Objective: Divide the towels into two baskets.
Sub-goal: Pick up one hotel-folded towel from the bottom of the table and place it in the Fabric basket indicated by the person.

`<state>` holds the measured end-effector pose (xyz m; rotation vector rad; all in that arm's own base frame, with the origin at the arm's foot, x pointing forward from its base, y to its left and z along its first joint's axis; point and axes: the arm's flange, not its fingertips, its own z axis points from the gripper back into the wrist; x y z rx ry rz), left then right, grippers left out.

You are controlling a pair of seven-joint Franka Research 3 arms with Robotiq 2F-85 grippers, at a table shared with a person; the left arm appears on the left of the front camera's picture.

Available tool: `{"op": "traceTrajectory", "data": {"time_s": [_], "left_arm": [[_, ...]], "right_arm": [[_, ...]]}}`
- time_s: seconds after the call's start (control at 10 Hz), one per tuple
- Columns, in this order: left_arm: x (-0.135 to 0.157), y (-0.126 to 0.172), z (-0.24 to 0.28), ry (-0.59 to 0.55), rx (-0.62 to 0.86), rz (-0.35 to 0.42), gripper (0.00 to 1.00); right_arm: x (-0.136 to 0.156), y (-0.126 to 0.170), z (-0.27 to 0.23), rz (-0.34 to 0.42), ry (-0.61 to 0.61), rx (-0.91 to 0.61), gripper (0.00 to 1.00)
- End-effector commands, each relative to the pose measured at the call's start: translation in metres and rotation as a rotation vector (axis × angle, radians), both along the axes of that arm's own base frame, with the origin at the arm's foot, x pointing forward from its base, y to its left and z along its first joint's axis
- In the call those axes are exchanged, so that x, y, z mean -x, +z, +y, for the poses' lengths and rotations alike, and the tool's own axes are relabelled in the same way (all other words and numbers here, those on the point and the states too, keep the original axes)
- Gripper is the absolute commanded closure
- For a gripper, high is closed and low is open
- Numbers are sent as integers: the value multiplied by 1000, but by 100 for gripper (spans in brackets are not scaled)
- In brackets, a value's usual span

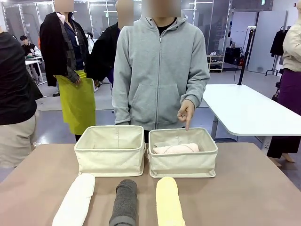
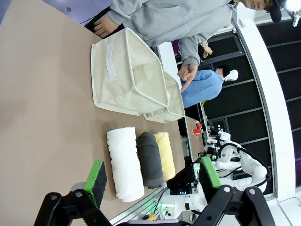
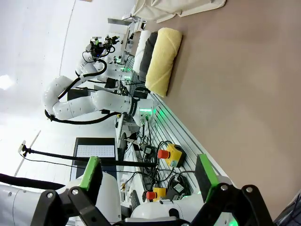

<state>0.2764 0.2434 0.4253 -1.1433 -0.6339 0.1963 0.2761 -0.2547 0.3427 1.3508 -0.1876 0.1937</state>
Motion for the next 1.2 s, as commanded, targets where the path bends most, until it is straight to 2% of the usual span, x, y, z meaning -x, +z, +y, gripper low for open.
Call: {"op": "traceTrajectory", "data": {"time_s": [0.0, 0.1, 0.2, 0.5, 0.6, 0.8, 1.0, 1.1], "left_arm": [[2, 3, 2, 0, 12, -14, 0], [2, 3, 2, 0, 12, -14, 0], [2, 3, 2, 0, 12, -14, 0], [2, 3, 2, 0, 12, -14, 0], [2, 3, 2, 0, 12, -14, 0], [2, 3, 2, 0, 12, -14, 0], [2, 3, 2, 0, 12, -14, 0], [2, 3, 2, 0, 12, -14, 0]], "right_arm": [[4, 3, 1, -4, 5, 7, 0], [0, 0, 0, 0, 0, 0, 0], [2, 10, 18, 65, -41, 42, 0], [6, 32, 121, 269, -115, 116, 0], [8, 39, 160, 311, -145, 200, 0], [9, 54, 218, 298, -125, 268, 0], [-5, 59, 273, 298, -169, 378, 0], [-11, 59, 299, 300, -149, 420, 0]]}}
